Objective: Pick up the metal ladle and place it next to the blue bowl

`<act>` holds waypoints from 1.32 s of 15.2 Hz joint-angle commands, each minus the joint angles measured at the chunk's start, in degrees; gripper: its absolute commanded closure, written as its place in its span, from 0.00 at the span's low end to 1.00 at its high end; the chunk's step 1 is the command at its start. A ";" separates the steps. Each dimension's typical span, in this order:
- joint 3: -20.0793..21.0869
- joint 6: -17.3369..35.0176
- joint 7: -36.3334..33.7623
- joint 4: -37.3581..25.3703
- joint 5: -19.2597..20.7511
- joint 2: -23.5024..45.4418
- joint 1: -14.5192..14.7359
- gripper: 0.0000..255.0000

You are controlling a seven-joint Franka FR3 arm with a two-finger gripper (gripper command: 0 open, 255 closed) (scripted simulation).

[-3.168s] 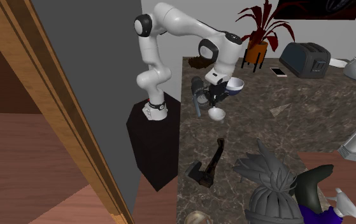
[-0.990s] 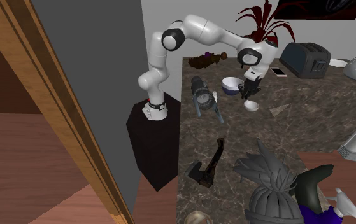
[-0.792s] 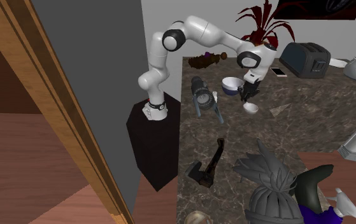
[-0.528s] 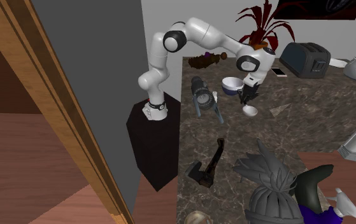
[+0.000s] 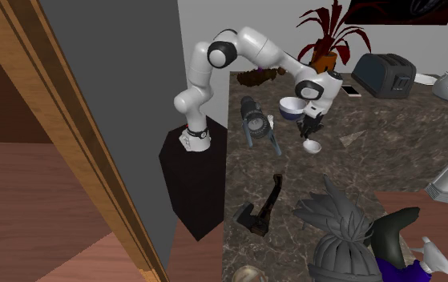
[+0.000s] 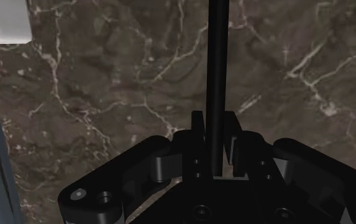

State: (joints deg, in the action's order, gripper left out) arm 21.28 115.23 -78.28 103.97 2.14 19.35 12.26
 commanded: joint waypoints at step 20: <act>0.13 -5.33 0.33 -4.34 -0.44 -1.09 -0.19 0.00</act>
State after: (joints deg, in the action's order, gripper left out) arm 21.39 110.54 -78.01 100.04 1.76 18.41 12.10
